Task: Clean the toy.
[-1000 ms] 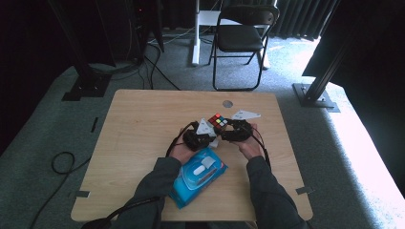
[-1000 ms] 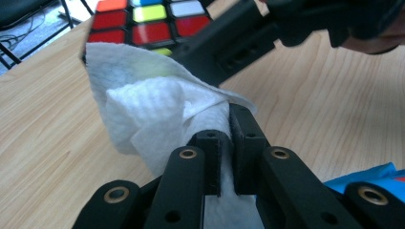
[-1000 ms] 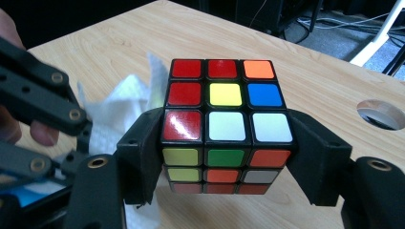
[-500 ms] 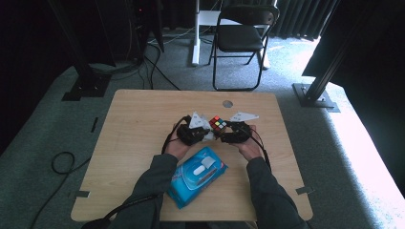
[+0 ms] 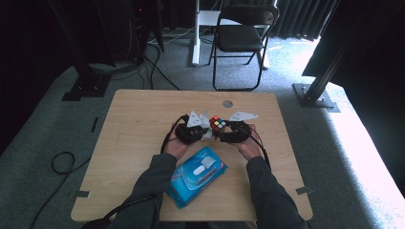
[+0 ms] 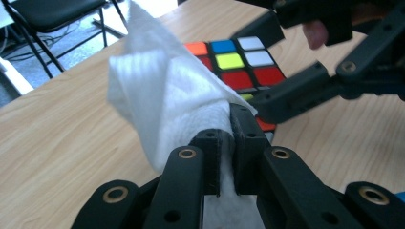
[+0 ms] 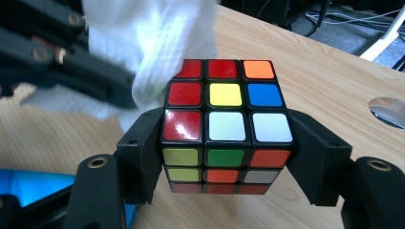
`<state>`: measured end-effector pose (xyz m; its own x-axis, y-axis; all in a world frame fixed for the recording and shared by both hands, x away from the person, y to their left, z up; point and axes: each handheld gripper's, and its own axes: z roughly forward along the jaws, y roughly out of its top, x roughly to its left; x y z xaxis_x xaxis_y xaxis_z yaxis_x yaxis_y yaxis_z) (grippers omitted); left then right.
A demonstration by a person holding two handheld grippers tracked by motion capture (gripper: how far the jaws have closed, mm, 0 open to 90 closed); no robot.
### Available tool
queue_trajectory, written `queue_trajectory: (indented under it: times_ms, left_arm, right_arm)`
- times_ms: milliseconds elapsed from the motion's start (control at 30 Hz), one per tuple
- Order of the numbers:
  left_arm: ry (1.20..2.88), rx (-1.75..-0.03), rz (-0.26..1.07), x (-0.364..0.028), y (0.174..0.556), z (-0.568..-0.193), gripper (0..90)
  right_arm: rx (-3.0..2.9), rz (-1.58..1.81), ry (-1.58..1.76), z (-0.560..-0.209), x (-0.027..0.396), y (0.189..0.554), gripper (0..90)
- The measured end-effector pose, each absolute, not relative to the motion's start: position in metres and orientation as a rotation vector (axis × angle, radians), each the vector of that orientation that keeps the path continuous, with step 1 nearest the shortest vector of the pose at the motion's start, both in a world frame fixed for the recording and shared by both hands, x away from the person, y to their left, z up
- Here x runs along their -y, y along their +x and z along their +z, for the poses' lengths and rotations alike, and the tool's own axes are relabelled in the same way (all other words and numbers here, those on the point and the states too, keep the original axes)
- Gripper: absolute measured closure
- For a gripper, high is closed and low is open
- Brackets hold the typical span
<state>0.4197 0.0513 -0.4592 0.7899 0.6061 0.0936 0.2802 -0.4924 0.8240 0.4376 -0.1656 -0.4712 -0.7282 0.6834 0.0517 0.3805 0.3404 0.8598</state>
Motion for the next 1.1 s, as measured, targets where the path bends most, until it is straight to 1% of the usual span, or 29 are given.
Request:
queue_trajectory:
  times_ms: [333, 467, 833, 1100]
  left_arm:
    - [2.187, -0.591, 0.432, -0.033, 0.413, -0.474, 83.7]
    - [2.213, -0.555, 0.425, -0.028, 0.410, -0.474, 83.7]
    - [2.194, -0.568, 0.413, -0.031, 0.412, -0.474, 83.6]
    - [2.138, -0.628, 0.401, -0.048, 0.419, -0.468, 83.6]
  right_arm:
    - [-2.261, 1.370, 0.970, -0.465, 0.168, 0.440, 34.6]
    - [-2.255, 1.371, 0.971, -0.464, 0.168, 0.440, 34.5]
    - [-2.255, 1.370, 0.973, -0.465, 0.168, 0.440, 34.5]
    - [-2.258, 1.359, 0.980, -0.467, 0.173, 0.439, 34.6]
